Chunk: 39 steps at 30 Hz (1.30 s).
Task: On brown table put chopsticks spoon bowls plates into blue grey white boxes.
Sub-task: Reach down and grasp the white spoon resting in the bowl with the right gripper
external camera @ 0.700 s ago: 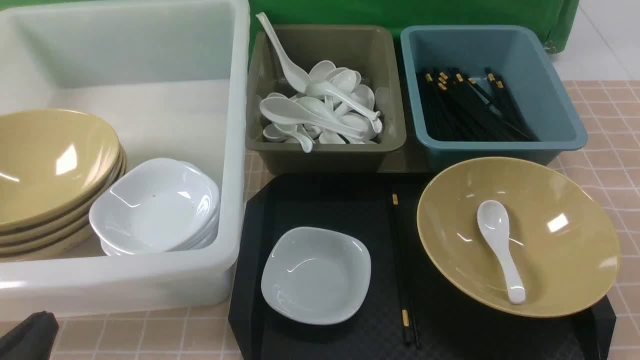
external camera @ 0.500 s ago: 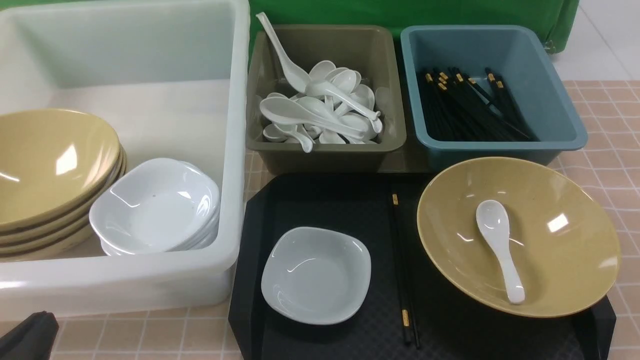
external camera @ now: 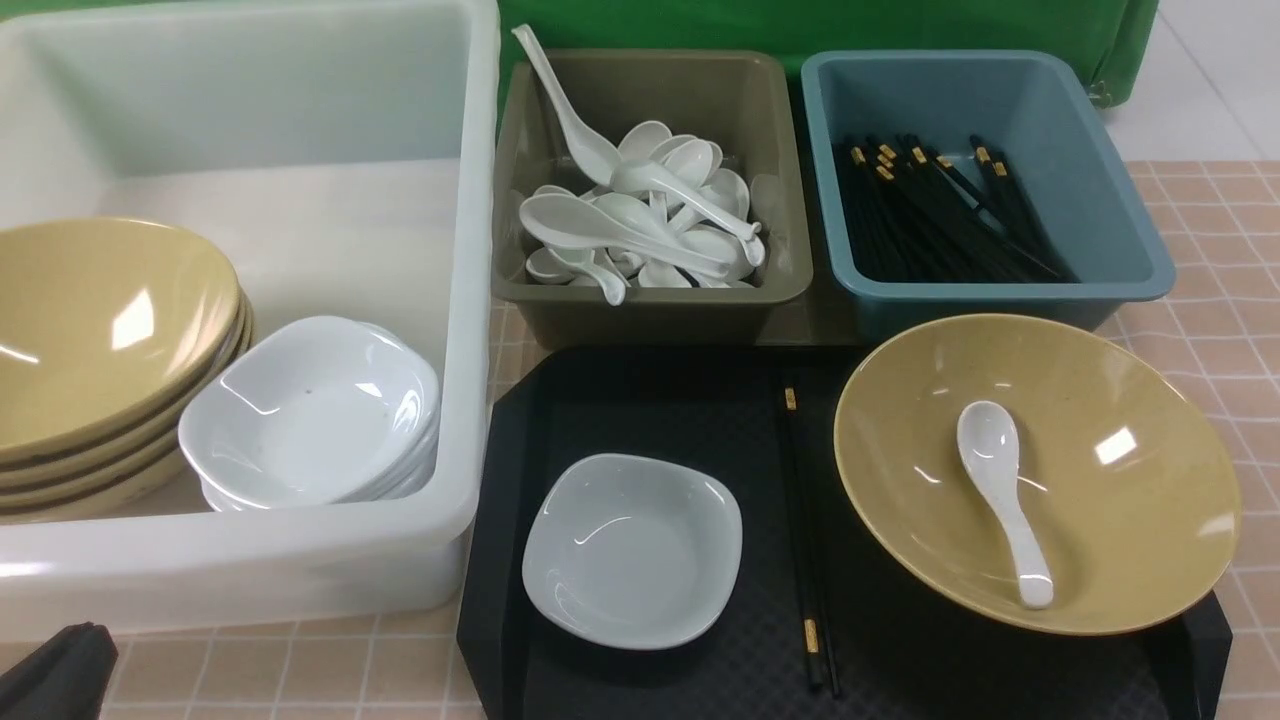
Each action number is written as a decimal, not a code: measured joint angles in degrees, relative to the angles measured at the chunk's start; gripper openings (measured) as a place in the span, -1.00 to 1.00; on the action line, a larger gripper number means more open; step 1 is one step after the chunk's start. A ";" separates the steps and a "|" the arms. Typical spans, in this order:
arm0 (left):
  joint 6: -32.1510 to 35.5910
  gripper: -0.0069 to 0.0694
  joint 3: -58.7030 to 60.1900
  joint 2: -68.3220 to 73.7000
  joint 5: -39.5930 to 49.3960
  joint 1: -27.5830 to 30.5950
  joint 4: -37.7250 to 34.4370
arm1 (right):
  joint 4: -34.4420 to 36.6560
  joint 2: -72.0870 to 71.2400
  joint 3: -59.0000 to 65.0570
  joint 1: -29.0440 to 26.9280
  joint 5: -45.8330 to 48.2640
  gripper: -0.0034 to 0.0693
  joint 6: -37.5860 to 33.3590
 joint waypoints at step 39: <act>-11.90 -0.80 -0.70 -0.05 -60.21 0.00 0.12 | -0.47 0.00 0.11 0.00 -48.64 -0.26 28.62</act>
